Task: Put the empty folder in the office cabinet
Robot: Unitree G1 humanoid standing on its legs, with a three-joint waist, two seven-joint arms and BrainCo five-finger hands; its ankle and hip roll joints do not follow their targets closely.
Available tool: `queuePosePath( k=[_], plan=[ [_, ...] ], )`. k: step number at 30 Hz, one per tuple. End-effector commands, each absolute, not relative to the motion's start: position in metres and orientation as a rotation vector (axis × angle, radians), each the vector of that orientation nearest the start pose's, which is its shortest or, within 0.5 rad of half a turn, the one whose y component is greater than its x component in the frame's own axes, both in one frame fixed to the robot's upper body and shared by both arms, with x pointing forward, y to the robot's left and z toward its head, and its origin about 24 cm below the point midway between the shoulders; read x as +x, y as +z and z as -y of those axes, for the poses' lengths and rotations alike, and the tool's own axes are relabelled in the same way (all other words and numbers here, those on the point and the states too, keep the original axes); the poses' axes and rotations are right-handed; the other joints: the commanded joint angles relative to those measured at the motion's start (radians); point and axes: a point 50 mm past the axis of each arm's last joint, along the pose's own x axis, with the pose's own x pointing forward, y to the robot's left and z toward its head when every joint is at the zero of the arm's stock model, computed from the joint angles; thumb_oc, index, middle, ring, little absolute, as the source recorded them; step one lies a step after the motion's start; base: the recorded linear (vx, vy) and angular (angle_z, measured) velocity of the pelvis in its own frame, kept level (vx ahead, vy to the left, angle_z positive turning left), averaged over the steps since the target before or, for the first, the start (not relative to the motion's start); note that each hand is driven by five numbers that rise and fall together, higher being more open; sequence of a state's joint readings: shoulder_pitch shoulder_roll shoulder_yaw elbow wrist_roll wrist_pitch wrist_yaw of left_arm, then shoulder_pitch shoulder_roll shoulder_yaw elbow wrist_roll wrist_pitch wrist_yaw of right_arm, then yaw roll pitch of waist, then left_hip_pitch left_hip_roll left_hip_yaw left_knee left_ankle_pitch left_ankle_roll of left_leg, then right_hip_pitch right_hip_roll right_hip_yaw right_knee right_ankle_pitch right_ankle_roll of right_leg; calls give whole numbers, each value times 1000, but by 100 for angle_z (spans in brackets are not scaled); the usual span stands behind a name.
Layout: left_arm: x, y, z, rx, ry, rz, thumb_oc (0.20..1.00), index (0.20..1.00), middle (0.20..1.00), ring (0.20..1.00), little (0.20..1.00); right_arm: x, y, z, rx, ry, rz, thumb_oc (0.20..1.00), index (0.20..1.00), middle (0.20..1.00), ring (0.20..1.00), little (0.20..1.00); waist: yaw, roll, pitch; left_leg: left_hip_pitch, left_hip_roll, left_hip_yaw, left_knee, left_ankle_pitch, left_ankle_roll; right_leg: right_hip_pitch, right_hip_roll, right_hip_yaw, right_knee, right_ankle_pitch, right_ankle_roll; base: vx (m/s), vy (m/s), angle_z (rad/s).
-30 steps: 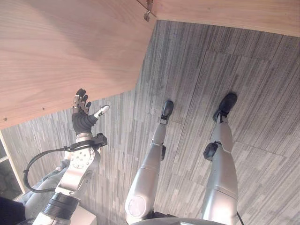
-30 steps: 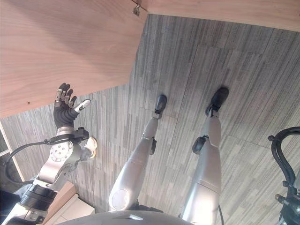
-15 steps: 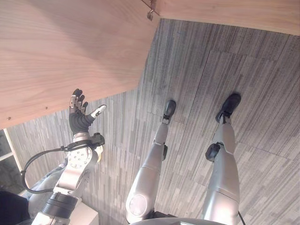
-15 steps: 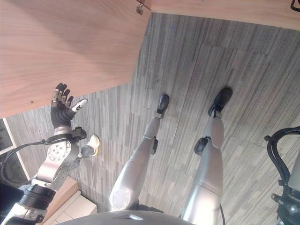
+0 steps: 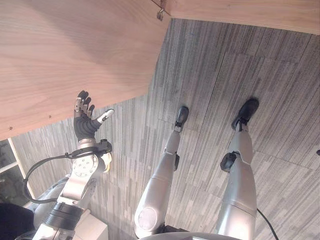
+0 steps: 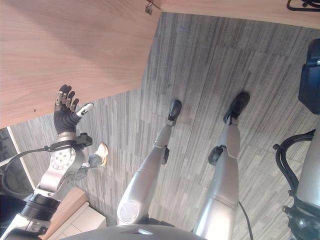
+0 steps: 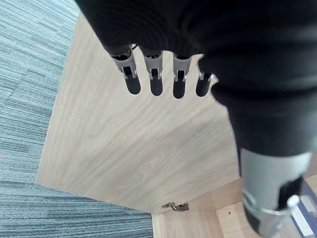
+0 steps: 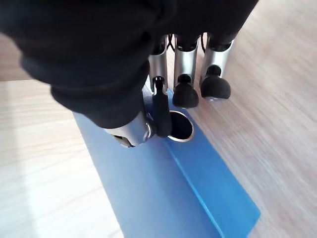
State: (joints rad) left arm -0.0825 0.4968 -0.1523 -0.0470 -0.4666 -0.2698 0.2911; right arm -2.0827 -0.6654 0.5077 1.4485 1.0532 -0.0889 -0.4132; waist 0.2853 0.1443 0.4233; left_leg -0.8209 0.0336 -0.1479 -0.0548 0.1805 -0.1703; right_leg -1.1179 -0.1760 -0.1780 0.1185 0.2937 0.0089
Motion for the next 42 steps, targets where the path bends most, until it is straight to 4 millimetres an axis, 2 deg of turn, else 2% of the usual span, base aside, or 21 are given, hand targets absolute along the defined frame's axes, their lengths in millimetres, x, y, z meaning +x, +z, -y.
queuePosePath(
  k=[1,8,9,10,20,23,24,25,26,28,29,30,31,32,33,35,36,37,38,41,42],
  plan=[
    [249,98,-215,24,75,284,1000,1000,1000,1000,1000,377,451,195,331,-363,592,200,200,200,200,200,35,27,-141,234,117,-4,-32,-192,-61,-45,-42,87,274,-335,170,0,0,0],
    [247,97,-218,20,88,279,1000,1000,1000,1000,1000,372,449,222,399,-459,575,200,200,200,200,200,41,36,-139,231,114,-3,-32,-195,-60,-36,-44,86,257,-332,172,0,0,0],
    [246,97,-217,18,88,279,1000,1000,1000,1000,1000,371,449,226,401,-474,575,620,620,620,620,620,41,37,-139,230,113,-2,-32,-195,-60,-37,-44,87,257,-332,171,0,0,0],
    [246,97,-217,18,88,279,1000,1000,1000,1000,1000,371,449,226,401,-474,575,1000,1000,1000,1000,1000,42,37,-139,230,113,-2,-32,-195,-60,-37,-44,87,257,-332,171,0,0,0],
    [246,91,-217,5,92,257,1000,1000,1000,1000,1000,369,440,246,360,-587,535,1000,1000,1000,1000,1000,45,49,-140,241,109,2,-32,-194,-56,-24,-41,93,241,-325,172,0,0,0],
    [246,88,-216,-7,101,247,1000,1000,1000,1000,1000,371,430,254,352,-644,502,1000,1000,1000,1000,1000,45,55,-144,254,105,7,-32,-196,-51,-8,-39,99,231,-320,173,-31,15,-1],
    [246,88,-216,-13,102,245,1000,1000,1000,1000,1000,370,428,258,359,-671,497,1000,1000,1000,1000,1000,41,56,-139,247,100,6,-32,-181,-53,-10,-42,94,223,-289,164,0,0,0],
    [246,87,-216,-15,108,243,1000,1000,1000,1000,1000,370,427,261,370,-690,492,1000,1000,1000,1000,1000,45,59,-147,259,102,7,-32,-197,-49,4,-40,98,220,-316,173,0,0,0],
    [246,87,-216,-18,112,242,1000,1000,1000,1000,1000,369,424,264,388,-713,483,1000,1000,1000,1000,1000,44,61,-148,259,100,8,-32,-195,-49,10,-42,99,212,-310,172,52,43,-1],
    [246,85,-214,-31,123,237,1000,1000,1000,1000,1000,368,416,274,444,-778,462,1000,1000,1000,1000,1000,44,66,-150,266,96,9,-32,-199,-45,25,-41,99,199,-307,172,-34,1,0],
    [246,85,-214,-29,122,236,1000,1000,1000,1000,1000,368,415,275,445,-783,460,1000,1000,1000,1000,1000,42,65,-142,261,94,9,-32,-187,-47,21,-43,93,197,-282,165,-13,35,1],
    [246,84,-212,-31,123,233,1000,1000,1000,1000,1000,368,409,278,478,-819,435,1000,1000,1000,1000,1000,49,71,-153,275,93,9,-32,-200,-42,43,-42,96,186,-304,171,0,0,0],
    [246,84,-210,-31,118,233,1000,1000,1000,1000,1000,369,405,279,483,-835,423,1000,1000,1000,1000,1000,51,73,-154,278,92,9,-32,-201,-40,49,-43,95,180,-303,171,-26,32,0],
    [245,83,-208,-32,109,232,1000,1000,1000,1000,1000,370,400,283,481,-861,410,1000,1000,1000,1000,1000,51,75,-148,275,89,8,-32,-191,-41,50,-47,89,171,-275,164,-21,18,-4],
    [244,84,-207,-32,108,236,1000,1000,1000,1000,1000,369,399,284,484,-872,405,1000,1000,1000,1000,1000,56,77,-156,282,90,7,-32,-203,-38,63,-45,94,163,-299,171,-23,21,-4],
    [242,83,-206,-29,102,236,1000,1000,1000,1000,1000,370,393,288,480,-892,384,1000,1000,1000,1000,1000,61,79,-155,284,88,6,-32,-201,-35,72,-43,93,150,-287,168,-43,19,0],
    [241,82,-204,-30,95,234,1000,1000,1000,1000,1000,370,389,291,473,-903,373,1000,1000,1000,1000,1000,61,77,-151,282,85,7,-32,-189,-34,70,-43,87,146,-263,162,-51,20,2],
    [241,83,-204,-33,94,235,1000,1000,1000,1000,1000,371,386,292,467,-908,363,1000,1000,1000,1000,1000,63,76,-157,290,87,8,-32,-201,-30,79,-40,91,142,-282,168,-91,29,0],
    [240,82,-202,-34,90,233,1000,1000,1000,1000,1000,372,379,295,457,-925,341,1000,1000,1000,1000,1000,62,76,-152,290,84,11,-32,-193,-27,77,-42,88,135,-256,162,-34,51,-4],
    [240,83,-201,-39,84,235,1000,1000,1000,1000,1000,373,369,300,447,-947,313,1000,1000,1000,1000,1000,62,74,-153,301,83,14,-32,-198,-17,88,-37,91,125,-251,162,-50,46,-6],
    [240,85,-199,-44,78,244,1000,1000,1000,1000,1000,374,356,305,441,-975,272,1000,1000,1000,1000,1000,61,71,-151,317,81,14,-32,-202,-5,101,-34,90,112,-244,161,-37,66,-4]
  ],
)
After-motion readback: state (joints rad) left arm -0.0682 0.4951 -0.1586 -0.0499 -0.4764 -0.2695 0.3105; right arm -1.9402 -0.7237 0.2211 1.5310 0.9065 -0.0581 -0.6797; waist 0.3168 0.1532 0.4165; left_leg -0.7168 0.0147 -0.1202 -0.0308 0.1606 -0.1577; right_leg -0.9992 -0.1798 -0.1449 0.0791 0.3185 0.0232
